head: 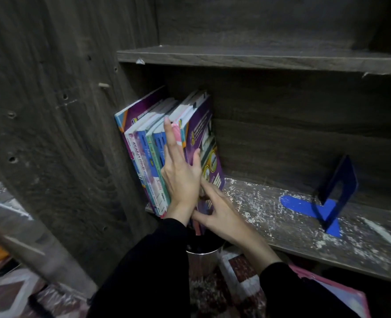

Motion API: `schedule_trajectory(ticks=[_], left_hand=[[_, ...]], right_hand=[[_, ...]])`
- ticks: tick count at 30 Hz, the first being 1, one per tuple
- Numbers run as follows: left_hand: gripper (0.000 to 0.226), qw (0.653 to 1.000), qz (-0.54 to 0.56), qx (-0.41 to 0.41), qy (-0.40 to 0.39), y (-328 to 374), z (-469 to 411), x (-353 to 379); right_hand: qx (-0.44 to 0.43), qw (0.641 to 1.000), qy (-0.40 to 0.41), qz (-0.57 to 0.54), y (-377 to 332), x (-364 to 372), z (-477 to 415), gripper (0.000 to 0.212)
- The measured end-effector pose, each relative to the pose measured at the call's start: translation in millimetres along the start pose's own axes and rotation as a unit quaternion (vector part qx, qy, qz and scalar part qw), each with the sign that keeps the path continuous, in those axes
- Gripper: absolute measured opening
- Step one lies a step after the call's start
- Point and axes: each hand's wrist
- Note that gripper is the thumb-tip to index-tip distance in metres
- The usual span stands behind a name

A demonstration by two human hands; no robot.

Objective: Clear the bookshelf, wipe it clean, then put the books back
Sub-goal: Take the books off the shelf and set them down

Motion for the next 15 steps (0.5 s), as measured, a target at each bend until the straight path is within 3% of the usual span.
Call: schedule_trajectory(ticks=[6, 9, 15], left_hand=[[0.106, 1.000, 0.012, -0.005, 0.003, 9.4, -0.4, -0.2], [0.112, 0.999, -0.005, 0.038, -0.013, 12.0, 0.9, 1.6], [0.113, 1.000, -0.004, 0.020, 0.015, 19.4, 4.5, 10.7]], right_hand=[[-0.004, 1.000, 0.007, -0.005, 4.7, -3.8, 4.4, 0.080], [-0.017, 0.999, 0.017, -0.027, 7.5, -5.4, 7.7, 0.075], [-0.019, 0.999, 0.029, -0.041, 8.9, -4.5, 11.3, 0.075]])
Point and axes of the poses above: each hand's wrist, its own z-axis away from the middle knuckle, its own x-axis out of the palm, y = z × x, and after that the axes turned 7 degrees about x, right-handed
